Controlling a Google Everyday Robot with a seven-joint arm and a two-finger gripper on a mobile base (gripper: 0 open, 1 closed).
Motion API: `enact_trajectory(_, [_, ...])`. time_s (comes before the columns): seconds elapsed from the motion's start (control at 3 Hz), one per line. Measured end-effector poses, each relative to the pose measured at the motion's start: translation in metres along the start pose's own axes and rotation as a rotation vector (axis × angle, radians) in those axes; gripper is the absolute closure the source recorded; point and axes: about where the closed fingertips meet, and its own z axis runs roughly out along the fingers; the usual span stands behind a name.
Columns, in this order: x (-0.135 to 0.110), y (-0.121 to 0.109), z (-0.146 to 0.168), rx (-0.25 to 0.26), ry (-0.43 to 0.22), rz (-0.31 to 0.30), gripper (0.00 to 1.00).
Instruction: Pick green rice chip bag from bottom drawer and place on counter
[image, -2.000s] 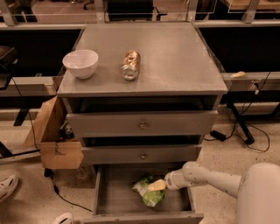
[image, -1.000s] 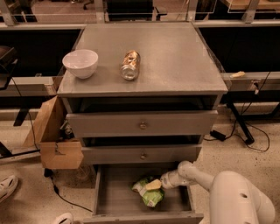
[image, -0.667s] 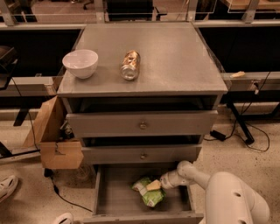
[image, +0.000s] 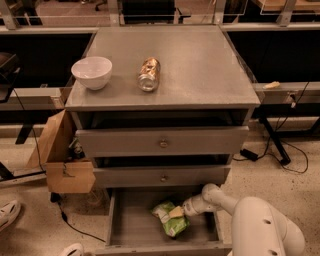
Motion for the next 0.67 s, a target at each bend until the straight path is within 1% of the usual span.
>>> enact_trajectory(0.33, [0.004,0.003,-0.009,-0.006,-0.009,-0.016,1.00])
enact_trajectory(0.67, [0.006,0.013,-0.044,0.007,-0.066,-0.067,1.00])
